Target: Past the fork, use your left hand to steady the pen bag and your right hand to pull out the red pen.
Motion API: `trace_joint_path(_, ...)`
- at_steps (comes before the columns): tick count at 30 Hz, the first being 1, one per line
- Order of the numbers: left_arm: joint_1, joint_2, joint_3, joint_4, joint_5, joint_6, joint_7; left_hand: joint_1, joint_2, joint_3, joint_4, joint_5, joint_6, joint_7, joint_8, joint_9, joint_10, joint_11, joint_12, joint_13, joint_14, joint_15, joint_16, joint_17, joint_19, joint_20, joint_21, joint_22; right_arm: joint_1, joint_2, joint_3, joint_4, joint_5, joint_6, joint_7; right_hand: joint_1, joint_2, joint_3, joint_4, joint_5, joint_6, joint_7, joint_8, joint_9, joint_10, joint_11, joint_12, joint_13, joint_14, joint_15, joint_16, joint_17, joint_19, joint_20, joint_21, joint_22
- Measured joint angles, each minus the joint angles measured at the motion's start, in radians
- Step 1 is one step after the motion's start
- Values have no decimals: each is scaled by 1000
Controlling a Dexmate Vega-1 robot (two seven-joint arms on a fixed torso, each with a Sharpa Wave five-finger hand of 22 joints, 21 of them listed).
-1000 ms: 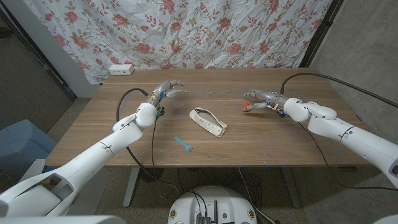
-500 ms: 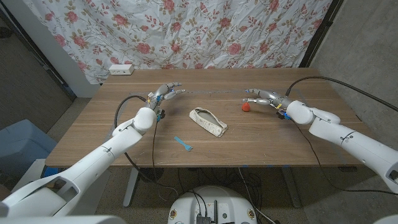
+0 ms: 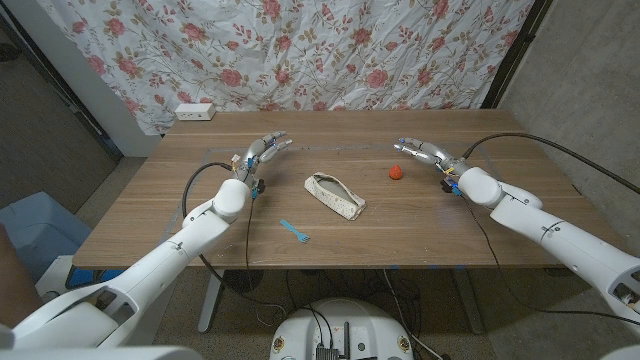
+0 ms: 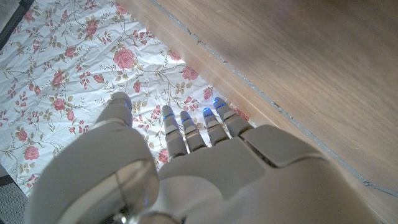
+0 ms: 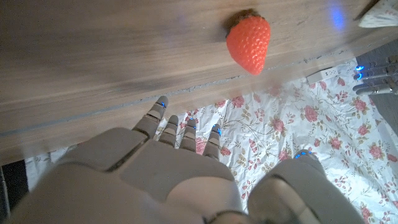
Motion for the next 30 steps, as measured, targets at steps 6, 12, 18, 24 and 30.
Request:
trace_joint_path(6,0,-35,-1,105,-16,-45,4,-13,11,4,4,0,-12,-2,0,0,-7,-1,0,0,-3,3,0,0,-15,-15,0,0,-18,23,21,18,150,34,-78,-9,9,0,8,0,4,4,0,0,12,-2,0,0,11,-3,0,-5,4,-4,0,0)
trace_joint_path(12,1,-53,-6,145,-42,-84,7,-22,12,4,4,0,-32,-4,0,0,-18,-1,0,0,-8,-3,0,0,-18,-18,0,-4,-35,47,48,38,217,59,-109,-13,13,-4,12,0,7,7,0,0,21,0,0,0,17,-3,0,-9,9,-9,0,0)
trace_joint_path(18,-5,-82,-12,191,-72,-125,11,-37,19,4,4,0,-37,2,0,0,-23,4,0,0,-8,-2,0,0,-18,-18,0,-5,-46,65,72,57,276,81,-122,-22,22,0,16,0,14,14,0,0,21,0,0,-5,29,-6,8,-11,18,-11,4,0)
trace_joint_path(24,-14,-120,-20,232,-104,-155,22,-49,30,8,8,0,-44,9,0,0,-23,4,0,0,-8,-2,0,0,-18,-18,0,-5,-53,86,94,86,338,116,-122,-27,28,-4,21,0,24,24,0,0,28,-7,-1,-5,57,-32,8,-22,51,-36,11,0)
trace_joint_path(30,-21,-154,-24,265,-132,-175,26,-63,45,11,19,0,-55,20,0,0,-27,8,0,0,-8,-2,0,0,-18,-18,5,-4,-56,116,114,125,399,166,-115,-28,28,-7,23,0,23,38,-5,0,43,-7,-3,-4,75,-43,12,-28,68,-46,12,0)
